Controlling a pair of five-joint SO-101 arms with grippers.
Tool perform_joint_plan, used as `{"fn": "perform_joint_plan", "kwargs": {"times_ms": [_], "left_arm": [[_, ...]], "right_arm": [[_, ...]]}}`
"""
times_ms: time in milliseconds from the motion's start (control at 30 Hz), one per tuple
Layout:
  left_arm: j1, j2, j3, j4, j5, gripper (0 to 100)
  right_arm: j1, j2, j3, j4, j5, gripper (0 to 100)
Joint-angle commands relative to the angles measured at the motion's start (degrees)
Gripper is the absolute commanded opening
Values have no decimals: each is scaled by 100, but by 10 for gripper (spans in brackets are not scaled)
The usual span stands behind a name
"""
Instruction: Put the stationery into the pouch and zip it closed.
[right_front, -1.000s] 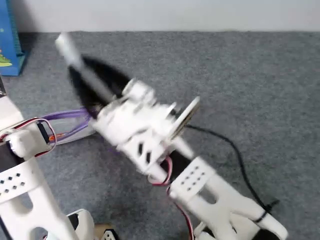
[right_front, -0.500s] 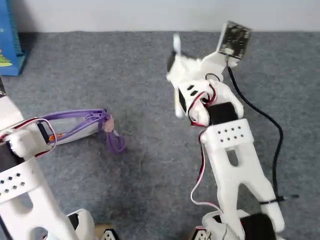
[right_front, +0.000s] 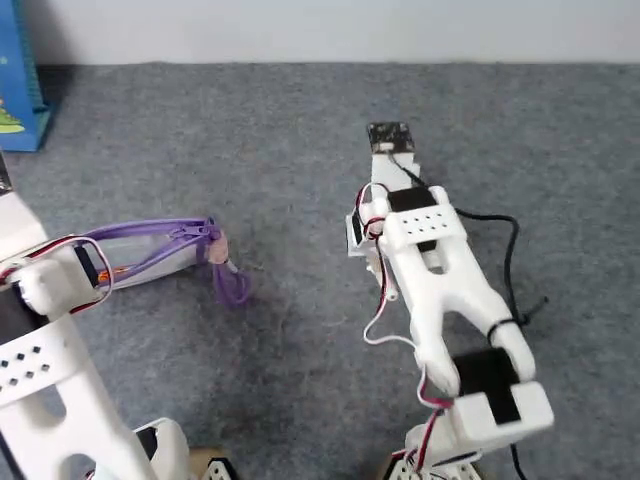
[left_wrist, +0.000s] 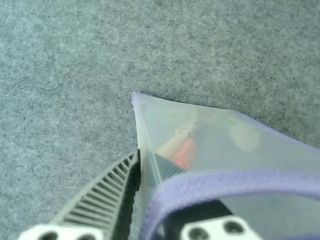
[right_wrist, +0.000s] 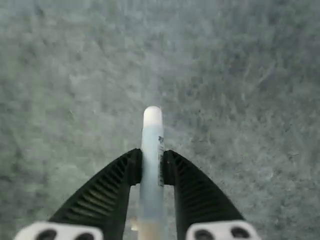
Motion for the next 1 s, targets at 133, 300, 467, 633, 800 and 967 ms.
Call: {"fn": "perform_joint_plan", "kwargs": {"times_ms": [133,300,467,633,800,967], "left_arm": [[18,97,119,-114,-44,12],[18,97,119,-132,-44,12],[18,97,119,-132,-44,12],[18,97,136,-123,-44,12],[18,62,207,-149,-44,12],[18,62,207,-149,-44,12]], "right_arm": [[286,286,-431,75,431,232],[277,338,-422,84,624,158],[154,356,-431,-198,624,151],[110,901,-580,-505,835,151],[215,1921,-1046,-453,958,146],[312,1991,-1486,75,958,14]]}}
